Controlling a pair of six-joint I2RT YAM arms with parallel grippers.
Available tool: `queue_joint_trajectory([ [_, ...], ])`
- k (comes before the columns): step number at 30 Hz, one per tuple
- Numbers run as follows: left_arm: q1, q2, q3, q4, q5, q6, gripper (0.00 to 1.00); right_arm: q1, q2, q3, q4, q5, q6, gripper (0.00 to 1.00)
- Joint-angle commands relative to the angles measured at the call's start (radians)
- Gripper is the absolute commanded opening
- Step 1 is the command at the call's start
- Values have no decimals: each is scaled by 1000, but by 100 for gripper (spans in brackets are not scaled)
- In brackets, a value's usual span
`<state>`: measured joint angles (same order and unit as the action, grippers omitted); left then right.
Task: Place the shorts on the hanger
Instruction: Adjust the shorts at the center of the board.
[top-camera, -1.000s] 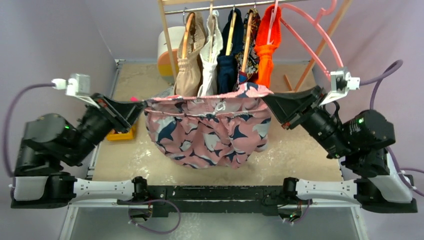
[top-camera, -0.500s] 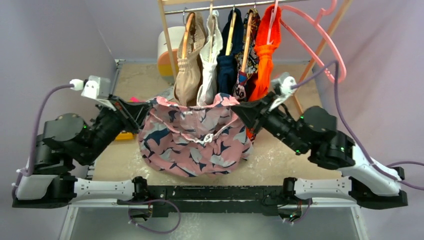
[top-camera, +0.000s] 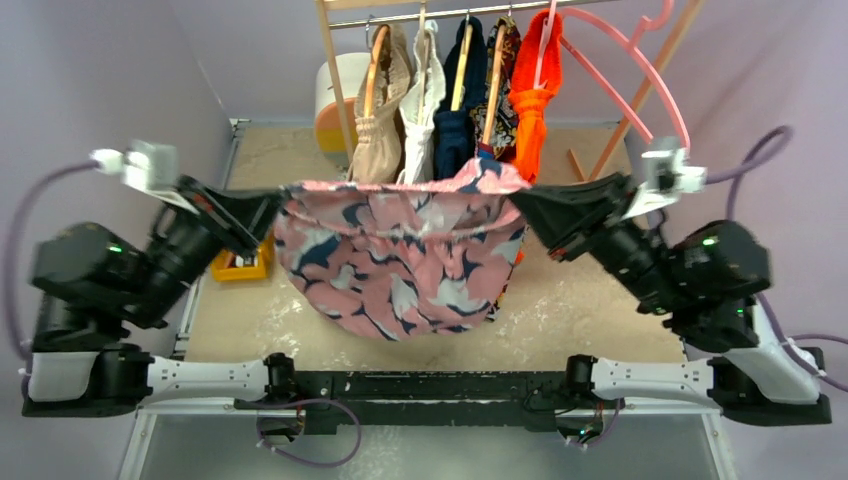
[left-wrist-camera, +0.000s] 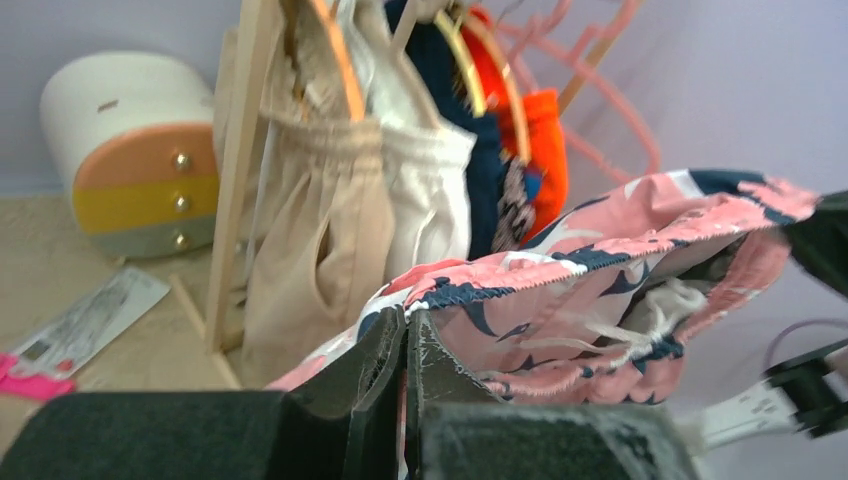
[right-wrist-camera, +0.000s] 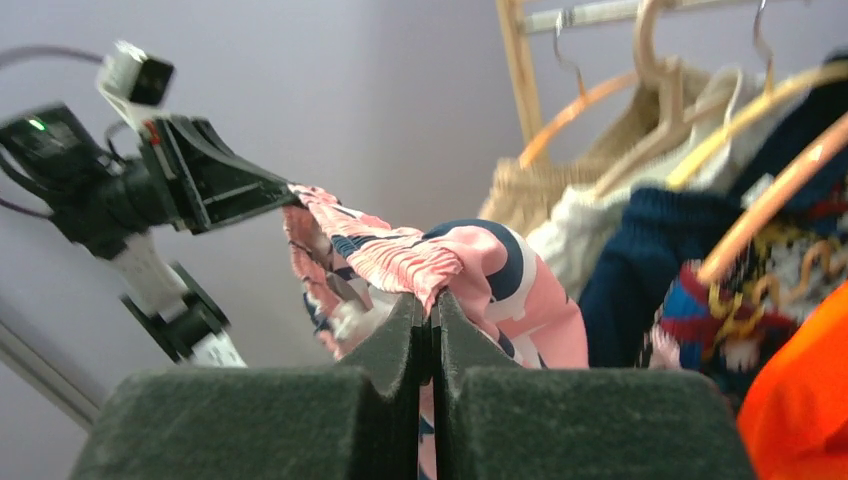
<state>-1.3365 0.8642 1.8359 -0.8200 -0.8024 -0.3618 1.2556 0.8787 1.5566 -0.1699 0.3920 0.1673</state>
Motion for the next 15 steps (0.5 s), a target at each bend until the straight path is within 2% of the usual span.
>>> queue_joint_trajectory([
  [1, 5, -54, -197, 25, -75, -68, 0, -4, -7, -103, -38, 69, 77, 0],
  [5, 5, 114, 46, -20, -31, -7, 0, -4, 69, 109, -83, 49, 29, 0],
  [7, 6, 168, 80, -46, 10, -2, 0, -4, 77, 110, -87, 15, 30, 0],
  [9, 5, 166, -5, -61, 27, -32, 0, -3, 48, -1, -77, 32, 62, 0],
  [13, 5, 51, -354, -18, 6, -159, 0, -4, -42, -286, -81, 56, 194, 0],
  [15, 5, -4, -482, -17, 8, -231, 0, -4, -69, -369, -101, 46, 265, 0],
])
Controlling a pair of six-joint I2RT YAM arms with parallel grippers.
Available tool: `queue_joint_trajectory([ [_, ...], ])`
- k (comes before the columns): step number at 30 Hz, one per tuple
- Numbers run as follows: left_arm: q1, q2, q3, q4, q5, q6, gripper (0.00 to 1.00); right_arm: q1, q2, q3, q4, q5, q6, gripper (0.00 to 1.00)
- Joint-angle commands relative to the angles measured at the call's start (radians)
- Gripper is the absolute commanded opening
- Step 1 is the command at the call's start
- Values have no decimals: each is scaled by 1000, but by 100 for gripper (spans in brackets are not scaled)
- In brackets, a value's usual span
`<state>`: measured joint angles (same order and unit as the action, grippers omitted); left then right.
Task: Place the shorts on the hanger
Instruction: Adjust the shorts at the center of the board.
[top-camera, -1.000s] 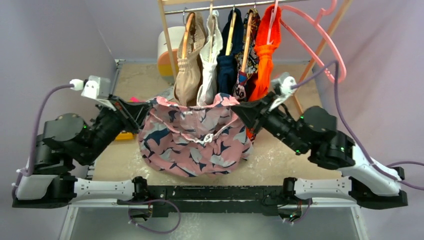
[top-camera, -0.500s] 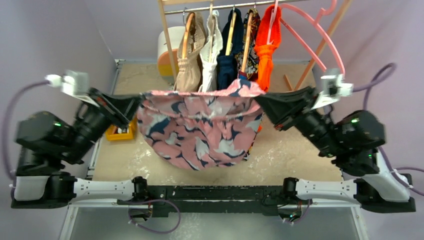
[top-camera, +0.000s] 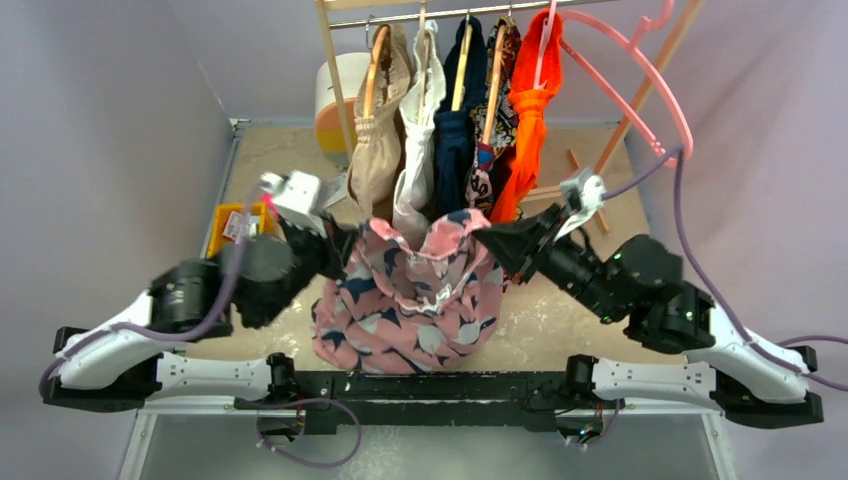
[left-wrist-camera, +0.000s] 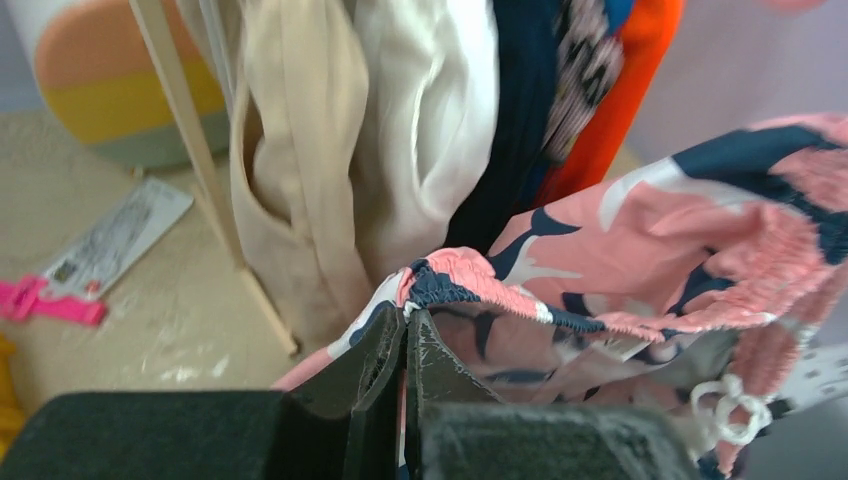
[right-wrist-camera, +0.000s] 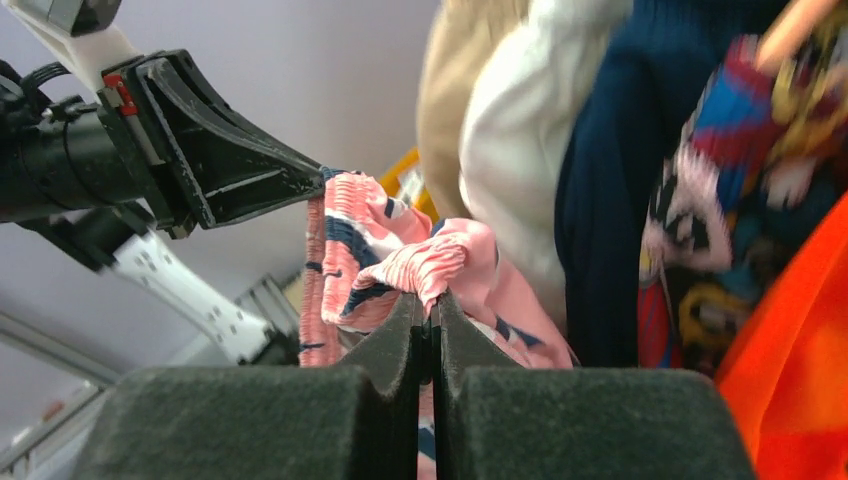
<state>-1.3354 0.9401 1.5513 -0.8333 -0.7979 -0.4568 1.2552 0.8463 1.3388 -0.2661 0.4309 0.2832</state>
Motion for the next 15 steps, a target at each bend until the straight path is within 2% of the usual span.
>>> queue_joint_trajectory([
  [1, 4, -104, -248, -12, -3, -169, 0, -3, -48, -186, -16, 0, 178, 0],
  [6, 4, -187, -367, -129, -149, -344, 0, -3, -99, -328, -68, 31, 356, 0],
  [10, 4, -182, -414, -186, -213, -433, 0, -3, -111, -437, -152, 75, 582, 0],
  [15, 4, -106, -448, -181, -206, -434, 0, -3, -72, -475, -173, 79, 612, 0],
])
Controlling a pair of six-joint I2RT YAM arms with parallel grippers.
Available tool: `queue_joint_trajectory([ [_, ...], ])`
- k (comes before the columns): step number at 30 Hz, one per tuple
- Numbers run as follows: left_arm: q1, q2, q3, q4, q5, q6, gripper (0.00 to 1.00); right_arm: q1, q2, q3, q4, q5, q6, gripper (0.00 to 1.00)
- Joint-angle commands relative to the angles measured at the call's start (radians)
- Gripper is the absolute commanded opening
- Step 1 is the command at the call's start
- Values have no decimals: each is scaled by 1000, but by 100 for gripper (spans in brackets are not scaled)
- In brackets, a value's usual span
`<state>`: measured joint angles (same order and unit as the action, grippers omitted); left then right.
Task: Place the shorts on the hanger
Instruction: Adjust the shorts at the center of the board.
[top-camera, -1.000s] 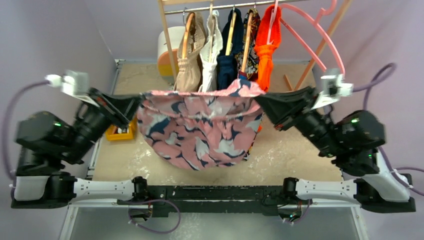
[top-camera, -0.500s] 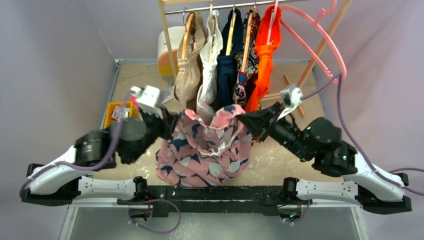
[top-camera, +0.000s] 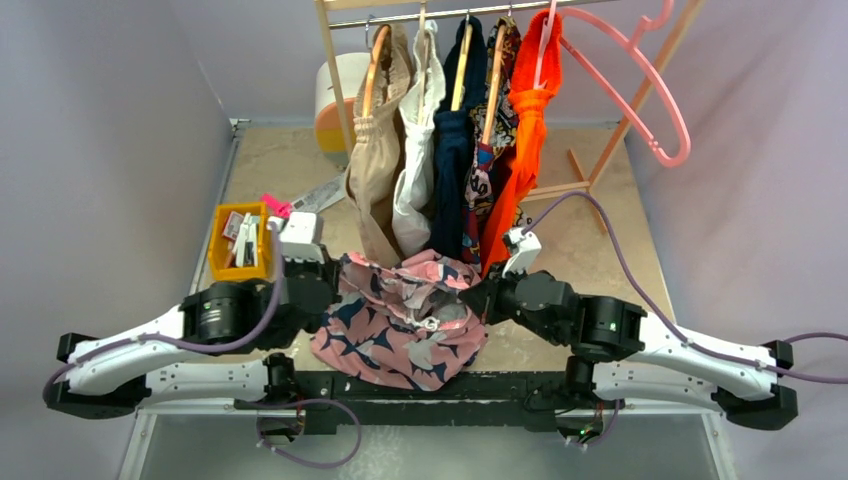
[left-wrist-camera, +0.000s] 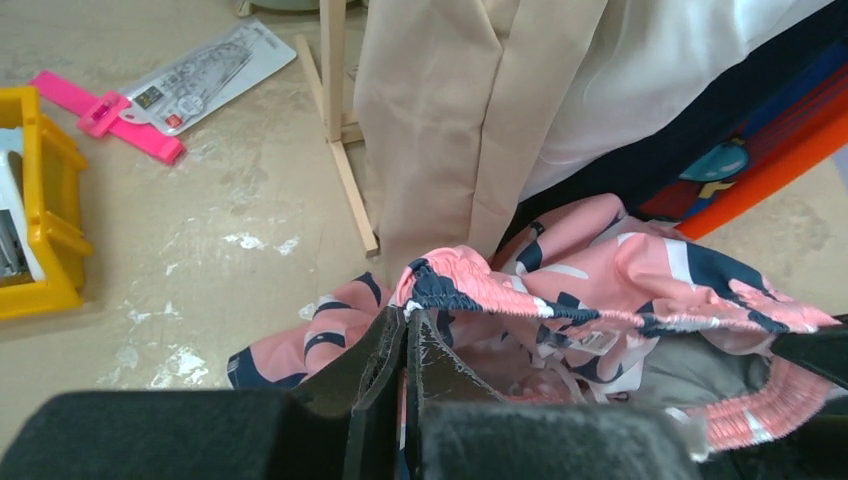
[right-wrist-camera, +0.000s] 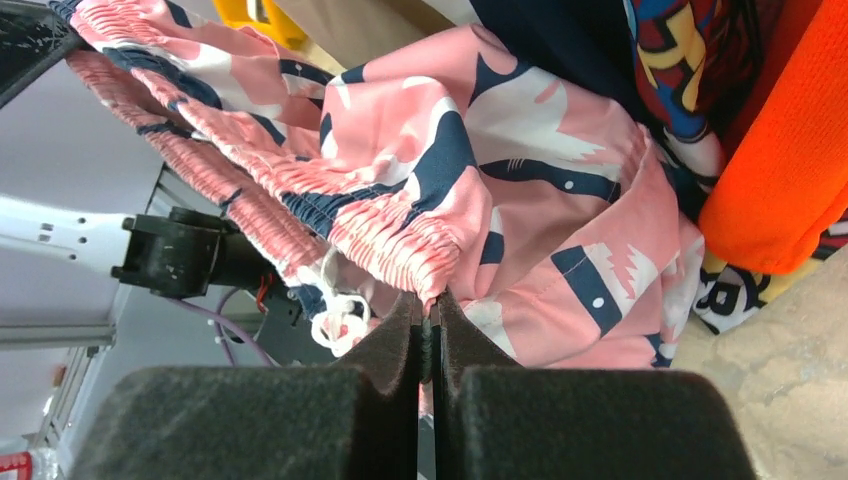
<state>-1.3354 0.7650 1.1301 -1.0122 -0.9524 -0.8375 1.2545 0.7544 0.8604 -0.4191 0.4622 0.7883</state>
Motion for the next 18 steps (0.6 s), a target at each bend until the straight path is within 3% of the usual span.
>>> queue_joint_trajectory([
  [1, 4, 89, -29, 0, -51, -48, 0, -3, 35, 16, -42, 49, 106, 0],
  [3, 4, 124, -34, 19, -54, -34, 0, -3, 58, 40, -92, 52, 112, 7],
  [6, 5, 170, -37, 60, -55, -2, 0, -3, 79, 56, -109, 49, 79, 31],
  [9, 4, 213, -26, 94, -60, 27, 0, -3, 103, 68, -111, 42, 44, 45],
  [18, 5, 274, 16, 79, -122, 53, 0, -2, 238, 149, -161, 21, -83, 60],
])
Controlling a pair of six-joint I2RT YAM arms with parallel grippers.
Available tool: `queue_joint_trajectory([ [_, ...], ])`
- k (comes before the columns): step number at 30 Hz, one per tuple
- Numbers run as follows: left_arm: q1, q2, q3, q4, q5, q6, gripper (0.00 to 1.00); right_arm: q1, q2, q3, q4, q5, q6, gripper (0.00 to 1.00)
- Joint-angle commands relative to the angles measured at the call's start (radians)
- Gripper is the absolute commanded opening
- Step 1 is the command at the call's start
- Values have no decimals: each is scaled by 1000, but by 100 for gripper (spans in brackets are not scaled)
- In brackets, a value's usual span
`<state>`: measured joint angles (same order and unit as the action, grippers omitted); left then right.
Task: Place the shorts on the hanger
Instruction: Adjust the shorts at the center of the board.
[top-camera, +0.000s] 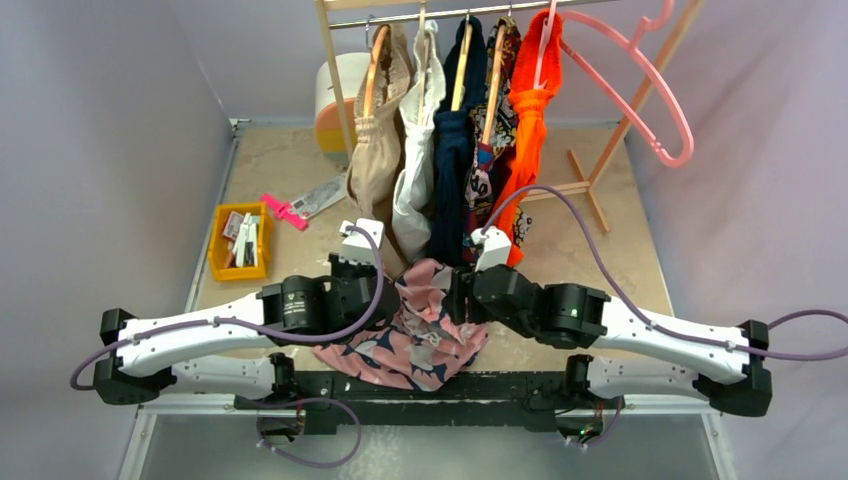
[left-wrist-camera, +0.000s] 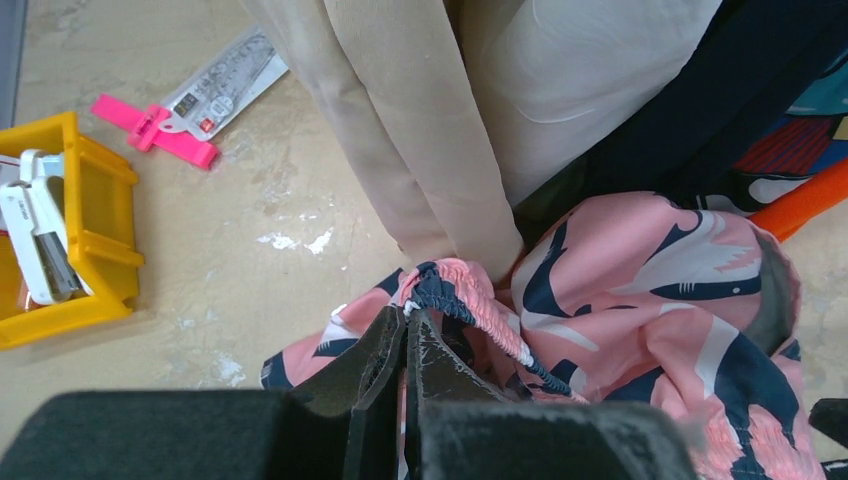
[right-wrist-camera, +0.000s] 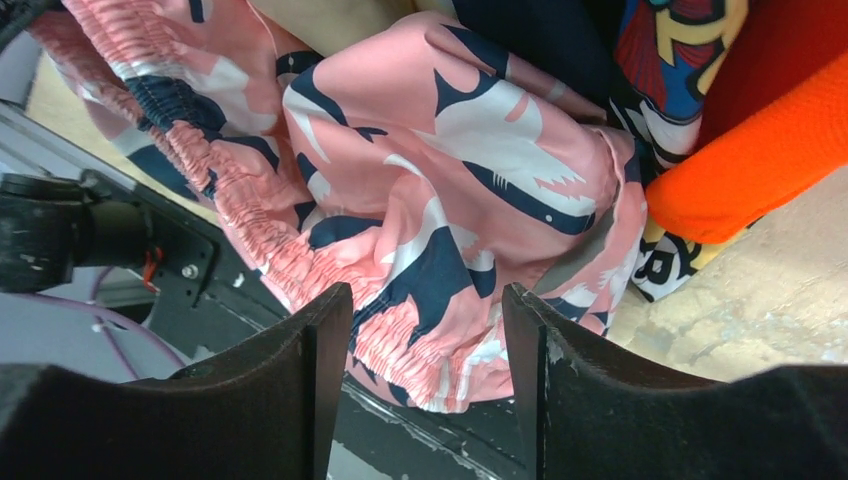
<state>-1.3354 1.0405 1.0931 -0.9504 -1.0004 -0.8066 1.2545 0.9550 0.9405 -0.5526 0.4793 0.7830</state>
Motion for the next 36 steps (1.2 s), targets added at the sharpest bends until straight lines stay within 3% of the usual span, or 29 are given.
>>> queue_joint_trajectory([
  [1, 5, -1, 56, 14, -83, 24, 0, -1, 46, 70, -22, -7, -95, 63],
  [5, 27, 9, 65, 10, -106, 26, 0, -1, 39, 62, 37, -74, -171, 73],
  [12, 185, 13, 55, 61, -10, 88, 0, 3, 59, 60, 44, -103, -222, 74],
  [24, 223, 79, 82, 64, -9, 121, 0, 14, 115, 80, 65, -110, -262, 73],
  [29, 228, 67, 92, 64, 1, 121, 0, 20, 153, 83, 59, -99, -270, 68],
  [36, 228, 33, 96, 70, 33, 122, 0, 23, 213, 74, 52, -80, -249, 69],
])
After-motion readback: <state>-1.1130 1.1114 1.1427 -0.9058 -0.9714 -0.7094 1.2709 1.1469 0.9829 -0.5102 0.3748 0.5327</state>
